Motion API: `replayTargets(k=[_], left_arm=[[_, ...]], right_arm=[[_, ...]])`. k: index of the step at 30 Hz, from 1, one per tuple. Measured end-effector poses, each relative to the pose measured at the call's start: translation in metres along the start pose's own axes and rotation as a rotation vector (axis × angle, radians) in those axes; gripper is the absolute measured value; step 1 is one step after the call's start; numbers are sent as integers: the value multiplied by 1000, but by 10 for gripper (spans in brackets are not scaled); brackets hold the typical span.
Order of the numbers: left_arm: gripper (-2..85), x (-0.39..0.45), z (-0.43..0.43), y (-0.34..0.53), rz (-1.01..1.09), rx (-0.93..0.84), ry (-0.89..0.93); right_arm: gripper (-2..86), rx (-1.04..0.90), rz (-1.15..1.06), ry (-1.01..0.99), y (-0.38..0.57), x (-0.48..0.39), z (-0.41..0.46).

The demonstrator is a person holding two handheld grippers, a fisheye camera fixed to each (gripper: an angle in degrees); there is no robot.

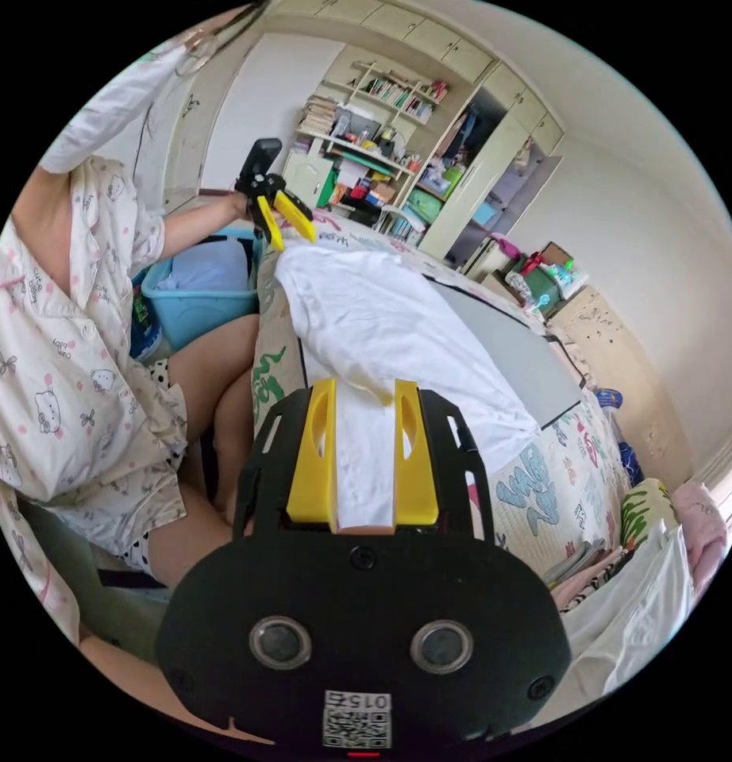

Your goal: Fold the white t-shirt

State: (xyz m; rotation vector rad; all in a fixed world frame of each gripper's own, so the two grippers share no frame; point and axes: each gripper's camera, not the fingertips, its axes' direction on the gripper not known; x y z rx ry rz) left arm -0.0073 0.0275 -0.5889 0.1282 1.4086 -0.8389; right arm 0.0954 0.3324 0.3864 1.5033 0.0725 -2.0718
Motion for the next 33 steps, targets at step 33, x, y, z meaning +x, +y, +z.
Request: replayTargets(k=[33], left_arm=[[104,-210,112,-339,-358,212,-70]], right_arm=[[103,60,523,-58,-300,351,125]])
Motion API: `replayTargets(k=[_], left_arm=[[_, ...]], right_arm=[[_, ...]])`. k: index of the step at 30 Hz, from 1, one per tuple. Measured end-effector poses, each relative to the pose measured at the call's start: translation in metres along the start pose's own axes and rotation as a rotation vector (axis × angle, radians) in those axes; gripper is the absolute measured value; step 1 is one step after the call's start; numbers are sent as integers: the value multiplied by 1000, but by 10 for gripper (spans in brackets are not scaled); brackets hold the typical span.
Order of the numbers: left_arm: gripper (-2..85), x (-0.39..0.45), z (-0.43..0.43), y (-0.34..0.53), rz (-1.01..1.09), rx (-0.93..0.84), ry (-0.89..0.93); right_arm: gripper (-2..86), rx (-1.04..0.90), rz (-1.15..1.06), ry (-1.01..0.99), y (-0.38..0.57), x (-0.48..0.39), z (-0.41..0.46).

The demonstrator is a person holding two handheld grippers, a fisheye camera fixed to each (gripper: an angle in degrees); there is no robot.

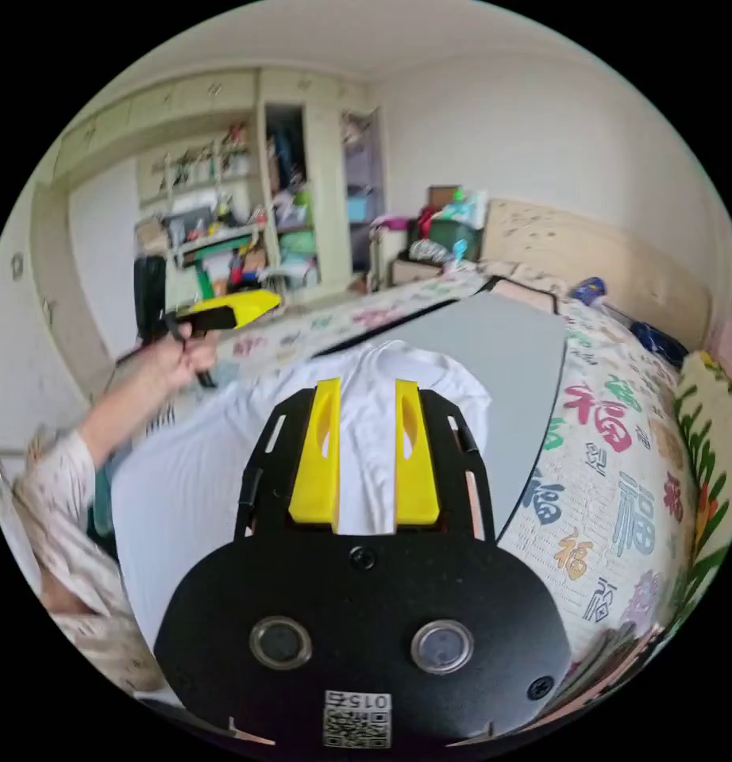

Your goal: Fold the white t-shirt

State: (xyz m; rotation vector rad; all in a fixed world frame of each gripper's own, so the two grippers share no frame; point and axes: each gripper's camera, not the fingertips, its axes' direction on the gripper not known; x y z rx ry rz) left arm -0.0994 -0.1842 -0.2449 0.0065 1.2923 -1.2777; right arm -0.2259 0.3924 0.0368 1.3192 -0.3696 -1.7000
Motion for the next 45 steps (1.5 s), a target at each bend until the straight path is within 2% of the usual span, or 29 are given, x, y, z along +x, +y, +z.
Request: replayTargets(k=[3,6,8,11,15,19,21,23,27,29,32,34,37,42,45], left_arm=[[116,28,26,0,109,-170,-108],[118,16,42,-8,75,-276,-98],[120,0,62,-14,64,-424,-106],[121,-16,76,-19,61,-536,-134],[98,-41,66,-40,-1,-504,-103],[46,-80,46,-63,-129,-447,-31],[30,-105,19,-74,-221,-337,21],[21,-145,-21,-80,-329,-225,-66],[20,-219,-79,-57,-554,-110,-230],[38,-268,-114,-19,-801,-56,-325],[83,-305,-156,26,-1007,60,-318],[90,-318,-177,40,-1060,103,-264],[92,-316,-208,37,-1028,134,-207],[92,-255,-257,17,-809,146,-86],[89,-181,-299,22,-602,190,-44]], right_arm=[[112,-152,-120,64,7,-18,31],[113,-238,-99,97,-4,3,46],[111,-283,-64,109,-15,25,51],[114,-339,-69,21,-32,41,47],[106,-360,-70,1,-50,55,36],[28,-334,-5,-68,-72,88,14],[14,-279,115,-137,-82,123,-6],[7,-157,262,-159,-84,179,-44],[4,-45,547,57,-51,273,-91],[3,-6,828,140,-2,332,-108],[8,66,1063,168,57,373,-134],[17,162,1115,104,82,382,-155],[44,248,1025,32,97,369,-185],[52,96,707,-130,86,286,-210],[52,28,449,-267,95,193,-231]])
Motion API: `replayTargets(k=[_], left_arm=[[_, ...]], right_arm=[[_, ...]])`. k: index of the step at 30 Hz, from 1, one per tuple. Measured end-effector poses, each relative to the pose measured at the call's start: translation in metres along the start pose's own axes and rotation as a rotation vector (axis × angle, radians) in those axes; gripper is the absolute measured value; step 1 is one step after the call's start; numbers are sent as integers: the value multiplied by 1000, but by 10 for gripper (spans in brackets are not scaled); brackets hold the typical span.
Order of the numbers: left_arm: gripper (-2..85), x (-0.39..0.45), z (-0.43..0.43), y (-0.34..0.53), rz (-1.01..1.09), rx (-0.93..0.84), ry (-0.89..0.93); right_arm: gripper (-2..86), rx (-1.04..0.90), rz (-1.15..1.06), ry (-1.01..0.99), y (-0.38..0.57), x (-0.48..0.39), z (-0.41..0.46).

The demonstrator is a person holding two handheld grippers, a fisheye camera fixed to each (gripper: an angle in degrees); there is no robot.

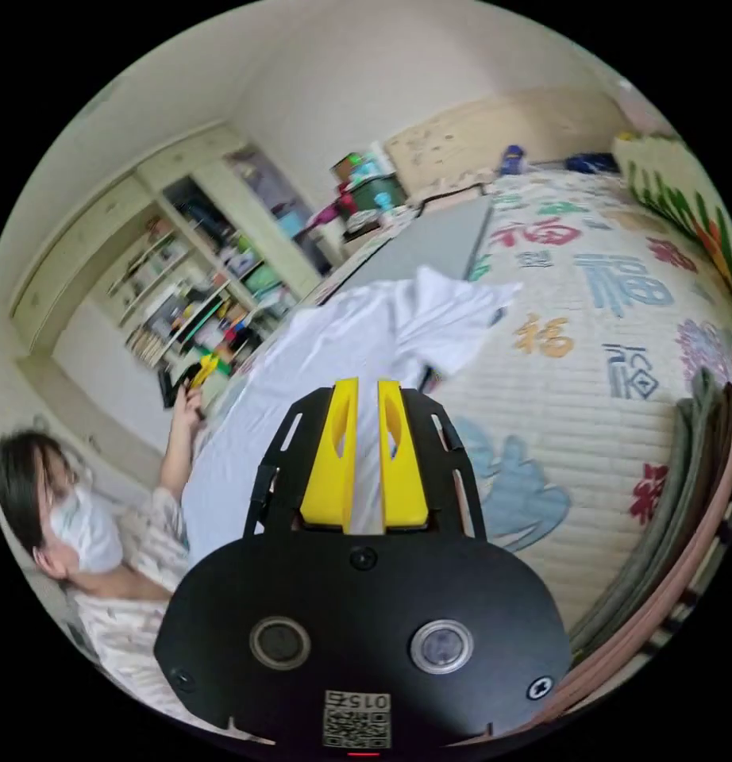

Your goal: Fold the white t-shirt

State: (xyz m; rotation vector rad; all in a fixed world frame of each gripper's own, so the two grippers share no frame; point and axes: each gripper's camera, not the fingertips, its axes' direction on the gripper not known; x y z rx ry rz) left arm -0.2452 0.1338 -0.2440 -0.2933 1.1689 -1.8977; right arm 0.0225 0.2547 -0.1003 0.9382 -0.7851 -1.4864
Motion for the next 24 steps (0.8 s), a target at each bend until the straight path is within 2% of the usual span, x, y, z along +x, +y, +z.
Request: replayTargets(k=[2,4,7,9,11,13,17,24], left_arm=[[86,39,-42,48,130,35,25],[91,58,-72,86,198,37,40],[105,65,-121,149,190,104,43],[109,57,-146,182,129,166,6],[113,45,-169,215,56,207,-114],[119,33,-174,225,20,174,-164],[136,0,-173,229,-40,14,-163],[118,-51,-193,250,-115,55,-116]], right_arm=[[52,-54,-205,-34,65,-71,-5],[55,-69,-315,-24,119,-113,-14],[64,-2,-368,-2,202,-149,-38],[76,83,-329,26,245,-152,-56],[93,194,-237,58,293,-139,-75],[109,238,-137,140,321,-124,-79],[136,216,1,258,366,-105,-66],[94,223,2,174,400,-107,-58]])
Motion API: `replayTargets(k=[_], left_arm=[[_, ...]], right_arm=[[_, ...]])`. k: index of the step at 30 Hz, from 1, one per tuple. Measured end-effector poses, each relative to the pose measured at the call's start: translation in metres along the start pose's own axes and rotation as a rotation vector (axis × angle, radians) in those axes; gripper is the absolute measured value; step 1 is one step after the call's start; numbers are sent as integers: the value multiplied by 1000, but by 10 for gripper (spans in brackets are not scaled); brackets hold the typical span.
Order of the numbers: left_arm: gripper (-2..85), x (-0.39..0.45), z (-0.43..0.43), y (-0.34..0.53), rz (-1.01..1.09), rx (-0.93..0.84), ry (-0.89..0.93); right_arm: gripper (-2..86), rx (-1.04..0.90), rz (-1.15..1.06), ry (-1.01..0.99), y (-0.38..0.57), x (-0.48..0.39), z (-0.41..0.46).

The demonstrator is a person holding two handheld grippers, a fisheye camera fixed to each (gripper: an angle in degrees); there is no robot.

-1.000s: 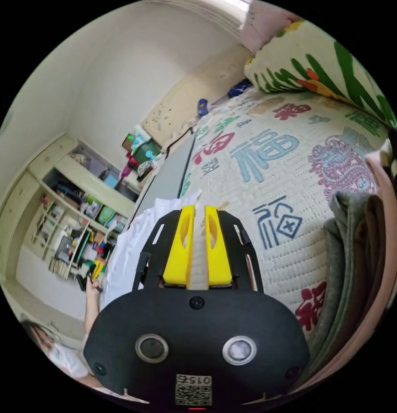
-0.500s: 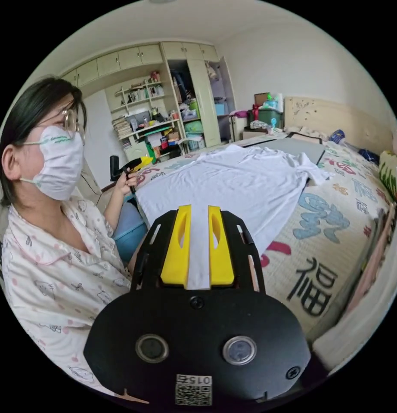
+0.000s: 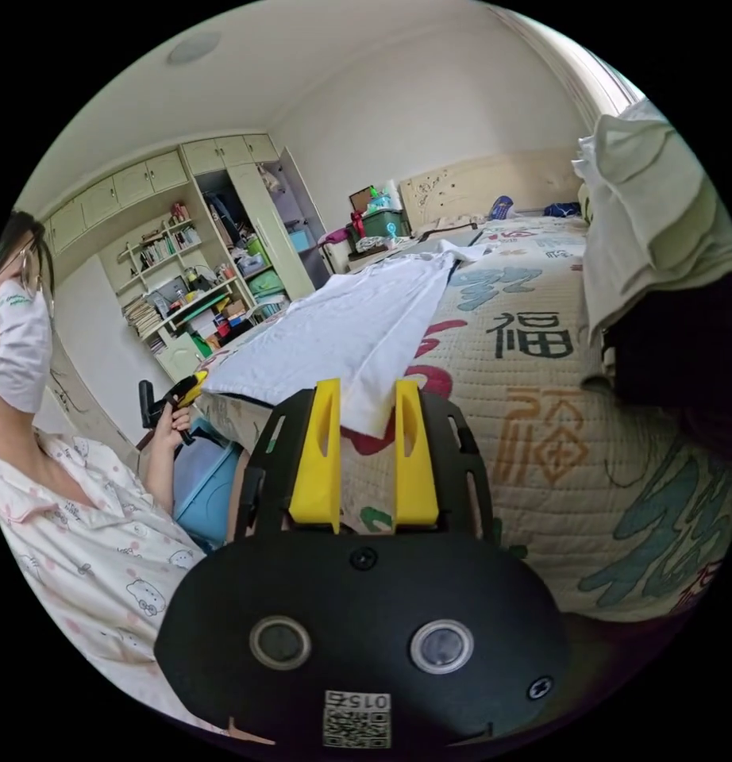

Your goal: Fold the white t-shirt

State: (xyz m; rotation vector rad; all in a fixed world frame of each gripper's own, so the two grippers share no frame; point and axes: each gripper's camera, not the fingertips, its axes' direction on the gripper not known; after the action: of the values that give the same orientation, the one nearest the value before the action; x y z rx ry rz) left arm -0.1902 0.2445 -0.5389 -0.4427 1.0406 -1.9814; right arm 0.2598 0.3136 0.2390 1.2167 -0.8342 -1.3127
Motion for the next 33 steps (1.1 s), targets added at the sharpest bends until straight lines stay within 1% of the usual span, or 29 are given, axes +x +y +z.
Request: replayTargets(k=[1,2,3,4,5,10,13,15,17,18,19,21,23,25,26,29,31,33], left_arm=[[103,-10,0,-1,-7,-11,42],[58,-19,3,-2,0,-33,113],[35,-22,4,-2,7,-41,149],[16,-29,6,-3,18,-50,199],[3,-34,5,-3,22,-48,192],[-6,-50,-13,-6,89,4,128],[0,-72,-22,-6,69,15,49],[17,-88,-23,-3,34,12,1],[87,-109,-11,1,-3,-67,11],[95,-112,-8,2,-6,-82,21],[111,-118,-7,6,-15,-53,23],[109,-128,-6,9,-17,-31,37],[78,-145,8,11,-44,-46,146],[42,-154,16,13,-36,-48,189],[13,-158,15,15,-33,-23,178],[-2,-165,2,21,3,60,160],[-5,-171,-5,22,9,75,178],[-7,-176,-8,24,22,75,158]], right_arm=[[81,8,10,-7,5,1,-1],[68,22,16,7,10,1,-3],[53,30,20,17,12,1,-5],[23,50,28,40,17,1,-9],[14,72,29,49,22,0,-14],[-1,99,23,33,37,-2,-22],[-3,93,24,46,45,-4,-19],[-3,92,35,40,49,-4,-16],[-4,97,49,15,53,-3,-13],[-4,98,49,8,54,-3,-12],[-4,95,55,-2,55,-2,-10],[-4,82,65,-17,56,-2,-6],[-3,75,72,-33,54,-5,-3],[-3,71,72,-34,53,-10,-2],[-3,73,69,-26,52,-14,-3],[-3,93,65,-3,50,-27,-10],[-4,105,68,-1,49,-33,-16],[-4,111,79,1,46,-36,-20]])
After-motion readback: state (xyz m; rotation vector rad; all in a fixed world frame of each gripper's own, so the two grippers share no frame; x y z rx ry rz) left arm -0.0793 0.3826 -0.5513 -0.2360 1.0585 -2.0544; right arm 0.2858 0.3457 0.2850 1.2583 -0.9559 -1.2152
